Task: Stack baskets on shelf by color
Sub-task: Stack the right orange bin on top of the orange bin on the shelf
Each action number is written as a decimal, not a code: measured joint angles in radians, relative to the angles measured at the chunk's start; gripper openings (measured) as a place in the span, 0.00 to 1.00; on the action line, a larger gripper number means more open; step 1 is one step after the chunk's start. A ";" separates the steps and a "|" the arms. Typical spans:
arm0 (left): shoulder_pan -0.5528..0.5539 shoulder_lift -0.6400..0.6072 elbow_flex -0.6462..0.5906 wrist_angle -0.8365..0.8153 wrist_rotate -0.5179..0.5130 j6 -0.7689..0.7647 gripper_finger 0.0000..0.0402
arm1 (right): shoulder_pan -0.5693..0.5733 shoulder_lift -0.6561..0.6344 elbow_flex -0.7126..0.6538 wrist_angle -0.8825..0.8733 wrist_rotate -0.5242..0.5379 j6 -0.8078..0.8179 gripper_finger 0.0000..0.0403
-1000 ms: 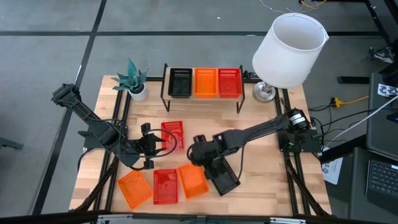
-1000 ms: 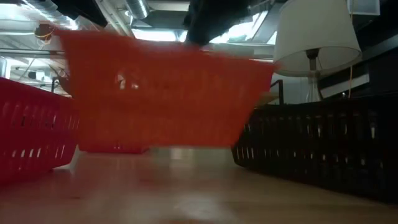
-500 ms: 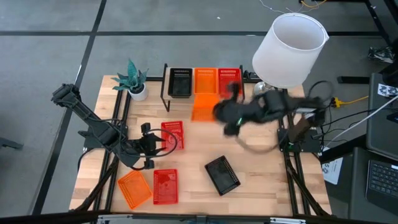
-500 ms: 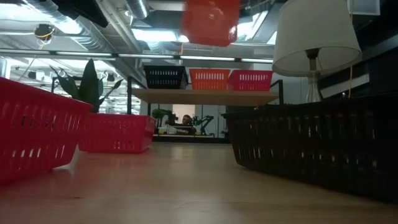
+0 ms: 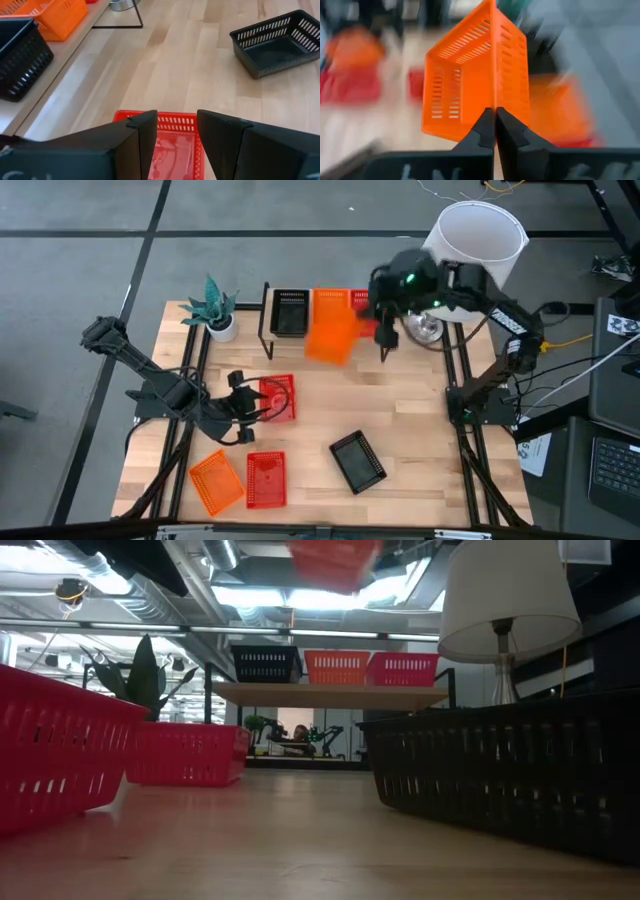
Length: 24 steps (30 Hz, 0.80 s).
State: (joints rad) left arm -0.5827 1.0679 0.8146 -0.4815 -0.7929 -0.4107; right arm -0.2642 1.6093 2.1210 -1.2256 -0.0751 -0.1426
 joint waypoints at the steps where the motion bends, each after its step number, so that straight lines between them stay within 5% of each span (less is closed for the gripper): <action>1: 0.000 0.000 0.000 0.000 0.000 0.003 0.33 | 0.005 -0.001 -0.035 -0.048 -0.004 0.032 0.00; 4: 0.000 0.000 0.000 0.000 0.000 0.005 0.33 | 0.056 -0.014 -0.213 -0.028 0.005 0.121 0.00; 14: 0.000 0.000 0.000 0.002 0.001 -0.006 0.33 | 0.111 -0.080 -0.788 0.459 -0.090 0.173 0.00; 24: 0.000 0.000 0.000 0.004 0.002 -0.007 0.33 | 0.058 -0.088 -1.008 0.731 -0.226 0.213 0.00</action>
State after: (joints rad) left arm -0.5827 1.0679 0.8146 -0.4778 -0.7914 -0.4175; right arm -0.2064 1.5215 1.1127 -0.4949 -0.3014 0.0702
